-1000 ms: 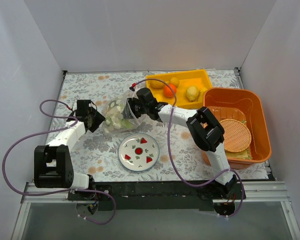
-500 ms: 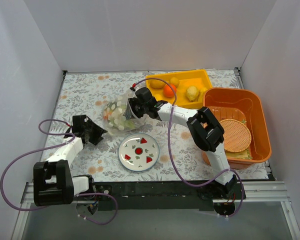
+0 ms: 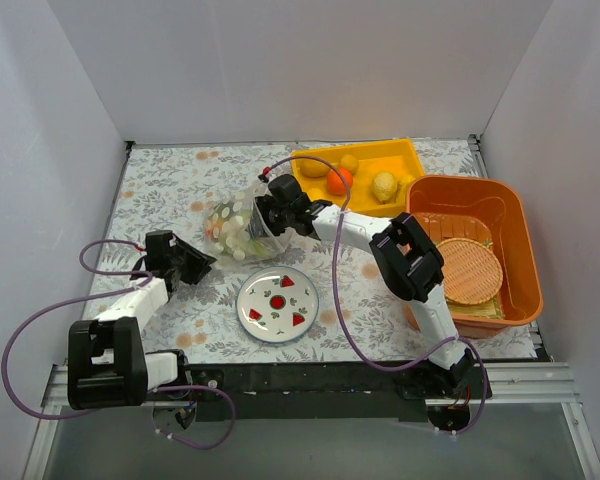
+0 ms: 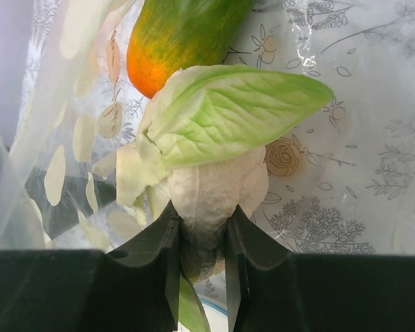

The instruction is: Open the zip-top bag and remove the fake food

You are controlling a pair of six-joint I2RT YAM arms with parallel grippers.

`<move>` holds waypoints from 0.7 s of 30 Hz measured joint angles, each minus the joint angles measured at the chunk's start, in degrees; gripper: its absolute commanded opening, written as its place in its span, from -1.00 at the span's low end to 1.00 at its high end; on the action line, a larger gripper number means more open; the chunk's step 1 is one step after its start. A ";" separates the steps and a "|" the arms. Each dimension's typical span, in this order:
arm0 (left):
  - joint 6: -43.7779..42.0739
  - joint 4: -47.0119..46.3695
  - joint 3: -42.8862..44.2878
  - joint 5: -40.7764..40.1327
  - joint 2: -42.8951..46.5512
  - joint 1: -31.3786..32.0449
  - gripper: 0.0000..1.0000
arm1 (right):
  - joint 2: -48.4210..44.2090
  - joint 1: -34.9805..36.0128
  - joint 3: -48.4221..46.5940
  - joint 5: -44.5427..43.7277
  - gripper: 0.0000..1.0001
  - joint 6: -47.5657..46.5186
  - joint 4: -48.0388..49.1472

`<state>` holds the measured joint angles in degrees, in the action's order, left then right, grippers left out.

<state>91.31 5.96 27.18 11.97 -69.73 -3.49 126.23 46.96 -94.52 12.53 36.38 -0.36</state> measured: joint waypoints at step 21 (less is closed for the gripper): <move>0.28 0.37 1.33 -8.13 -4.15 0.96 -1.00 | -3.48 -0.15 -0.26 0.02 -0.97 -1.16 -2.01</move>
<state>91.59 6.33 28.51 3.84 -73.89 -2.52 122.76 46.81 -94.78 12.56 35.22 -2.37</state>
